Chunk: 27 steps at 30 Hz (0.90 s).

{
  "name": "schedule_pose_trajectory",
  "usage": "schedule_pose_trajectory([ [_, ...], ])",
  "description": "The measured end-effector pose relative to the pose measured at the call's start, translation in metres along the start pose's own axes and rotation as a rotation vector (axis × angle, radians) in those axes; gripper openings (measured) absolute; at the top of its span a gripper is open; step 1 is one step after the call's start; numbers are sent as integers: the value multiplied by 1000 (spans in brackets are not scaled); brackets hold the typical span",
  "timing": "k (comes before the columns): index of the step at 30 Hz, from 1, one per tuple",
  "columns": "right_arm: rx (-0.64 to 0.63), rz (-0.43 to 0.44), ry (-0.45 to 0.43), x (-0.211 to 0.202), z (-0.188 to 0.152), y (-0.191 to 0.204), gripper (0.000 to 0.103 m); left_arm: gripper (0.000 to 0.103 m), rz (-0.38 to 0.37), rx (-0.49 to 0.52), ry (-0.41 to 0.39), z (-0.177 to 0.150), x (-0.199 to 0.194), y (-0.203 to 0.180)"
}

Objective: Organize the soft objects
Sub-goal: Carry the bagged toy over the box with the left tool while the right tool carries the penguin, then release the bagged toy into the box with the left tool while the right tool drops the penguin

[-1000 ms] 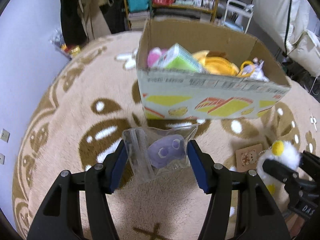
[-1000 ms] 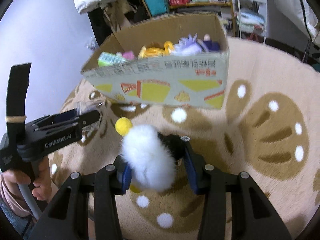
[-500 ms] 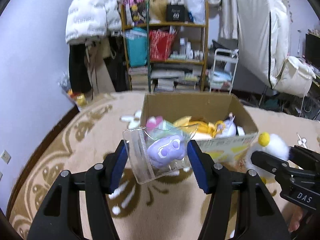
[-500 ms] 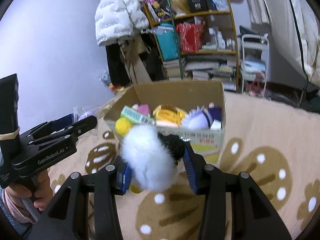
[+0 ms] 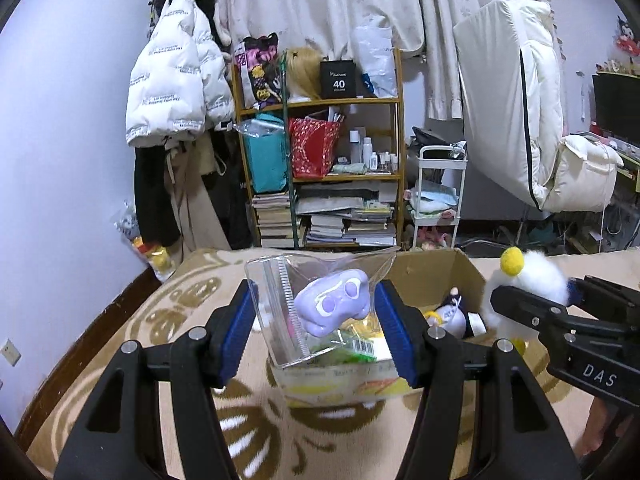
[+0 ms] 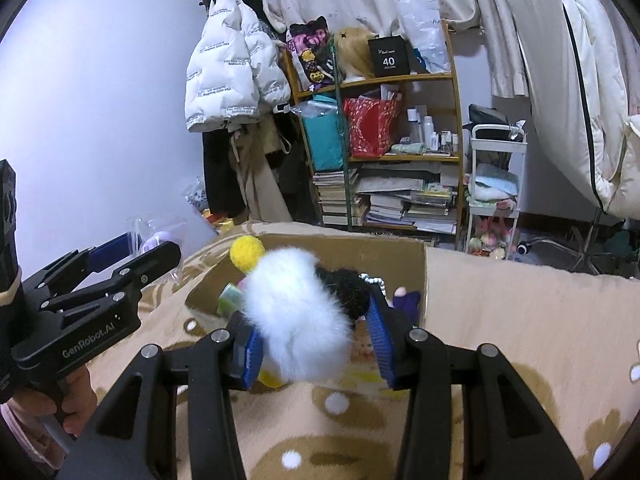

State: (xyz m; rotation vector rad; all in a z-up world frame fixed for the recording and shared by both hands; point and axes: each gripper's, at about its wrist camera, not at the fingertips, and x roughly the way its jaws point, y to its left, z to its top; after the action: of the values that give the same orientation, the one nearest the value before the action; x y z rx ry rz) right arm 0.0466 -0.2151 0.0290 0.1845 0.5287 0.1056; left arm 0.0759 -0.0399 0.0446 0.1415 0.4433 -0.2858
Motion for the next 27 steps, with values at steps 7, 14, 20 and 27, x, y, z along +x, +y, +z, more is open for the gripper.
schedule_pose_trajectory([
  [7, 29, -14, 1, 17, 7, -11, 48, 59, -1, 29, -9, 4, 17, -7],
  [14, 16, -39, -17, 31, 16, -17, 48, 60, -5, 27, 0, 4, 33, -8],
  [20, 31, -42, -3, 43, 15, -21, 49, 60, -20, 34, 19, 1, 46, -9],
  [27, 40, -45, 30, 57, 12, -23, 49, 62, -18, 42, 62, -4, 63, -10],
])
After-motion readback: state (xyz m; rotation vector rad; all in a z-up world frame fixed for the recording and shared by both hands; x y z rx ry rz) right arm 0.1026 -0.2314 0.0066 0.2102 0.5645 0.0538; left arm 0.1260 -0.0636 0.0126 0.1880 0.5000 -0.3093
